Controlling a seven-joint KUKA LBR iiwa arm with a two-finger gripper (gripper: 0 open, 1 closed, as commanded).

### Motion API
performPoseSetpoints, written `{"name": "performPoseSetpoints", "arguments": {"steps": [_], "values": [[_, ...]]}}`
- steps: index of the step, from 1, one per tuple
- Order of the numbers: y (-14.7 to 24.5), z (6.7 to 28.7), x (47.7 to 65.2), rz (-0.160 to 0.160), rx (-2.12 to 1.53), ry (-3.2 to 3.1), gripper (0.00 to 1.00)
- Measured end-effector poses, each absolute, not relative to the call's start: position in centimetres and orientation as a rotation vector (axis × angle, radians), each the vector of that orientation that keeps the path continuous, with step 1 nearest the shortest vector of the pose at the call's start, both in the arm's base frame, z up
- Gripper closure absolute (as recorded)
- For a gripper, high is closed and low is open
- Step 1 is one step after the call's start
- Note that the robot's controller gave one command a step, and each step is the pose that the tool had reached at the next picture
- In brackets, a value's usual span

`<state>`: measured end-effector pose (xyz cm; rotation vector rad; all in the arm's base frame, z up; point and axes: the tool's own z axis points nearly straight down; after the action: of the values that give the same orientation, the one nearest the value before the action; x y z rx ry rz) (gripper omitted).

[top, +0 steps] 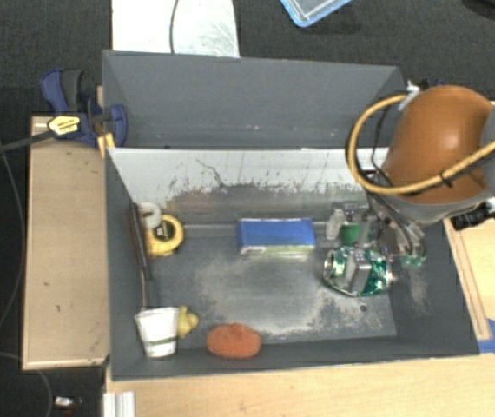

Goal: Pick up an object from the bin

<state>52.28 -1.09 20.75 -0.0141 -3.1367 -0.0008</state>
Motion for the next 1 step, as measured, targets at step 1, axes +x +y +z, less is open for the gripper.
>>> {"name": "performPoseSetpoints", "arguments": {"steps": [1], "values": [[-1.10,21.12,52.44,0.000,-0.014,-3.145,0.00]]}}
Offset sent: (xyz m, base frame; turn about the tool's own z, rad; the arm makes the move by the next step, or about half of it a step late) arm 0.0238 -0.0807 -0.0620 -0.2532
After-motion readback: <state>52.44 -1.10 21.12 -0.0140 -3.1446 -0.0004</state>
